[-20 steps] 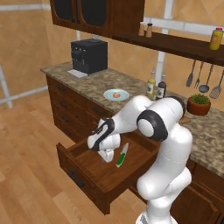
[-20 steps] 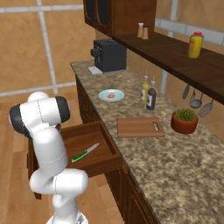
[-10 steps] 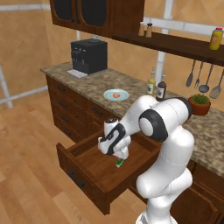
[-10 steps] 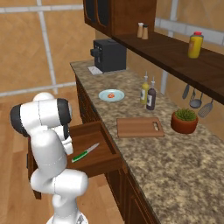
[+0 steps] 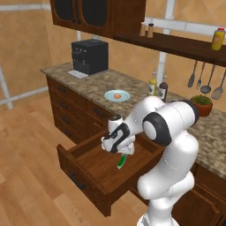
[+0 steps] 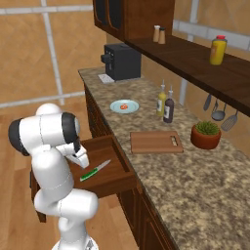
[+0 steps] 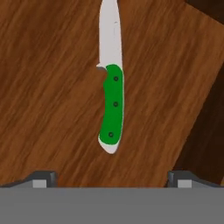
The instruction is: Pick up the knife from the drawer and place it on the cutting board. Then place the meat from the plate to the cutting board.
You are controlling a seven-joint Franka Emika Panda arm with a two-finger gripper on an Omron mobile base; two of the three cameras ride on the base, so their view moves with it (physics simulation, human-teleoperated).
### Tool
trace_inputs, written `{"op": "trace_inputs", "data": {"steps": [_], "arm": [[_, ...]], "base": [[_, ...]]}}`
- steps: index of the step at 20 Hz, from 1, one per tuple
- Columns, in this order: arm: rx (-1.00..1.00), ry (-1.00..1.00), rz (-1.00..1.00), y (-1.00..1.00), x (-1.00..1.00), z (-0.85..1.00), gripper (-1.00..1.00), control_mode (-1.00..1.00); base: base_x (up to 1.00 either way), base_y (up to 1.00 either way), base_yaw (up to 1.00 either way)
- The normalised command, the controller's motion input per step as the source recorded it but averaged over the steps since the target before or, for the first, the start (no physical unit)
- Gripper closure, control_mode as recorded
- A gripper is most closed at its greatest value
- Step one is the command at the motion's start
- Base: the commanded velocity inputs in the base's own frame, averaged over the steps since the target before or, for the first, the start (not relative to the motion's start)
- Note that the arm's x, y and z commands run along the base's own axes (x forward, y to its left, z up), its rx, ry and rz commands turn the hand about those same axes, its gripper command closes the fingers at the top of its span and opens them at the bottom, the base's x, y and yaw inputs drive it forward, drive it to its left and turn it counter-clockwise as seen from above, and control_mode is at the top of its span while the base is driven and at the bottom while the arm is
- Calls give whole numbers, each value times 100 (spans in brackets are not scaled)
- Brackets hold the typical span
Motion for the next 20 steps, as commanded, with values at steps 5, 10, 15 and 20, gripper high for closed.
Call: {"op": "trace_inputs", "data": {"steps": [5,10,15,20], "arm": [[7,0,3,-16,0,-12,-100,-100],[3,0,0,-20,3,-23,-100,-100],[5,0,0,-16,16,-9,-100,-100],[1,0,0,0,30,-17,-100,-100]], "base": [[0,0,0],[0,0,0],[0,0,0],[0,0,0]]}}
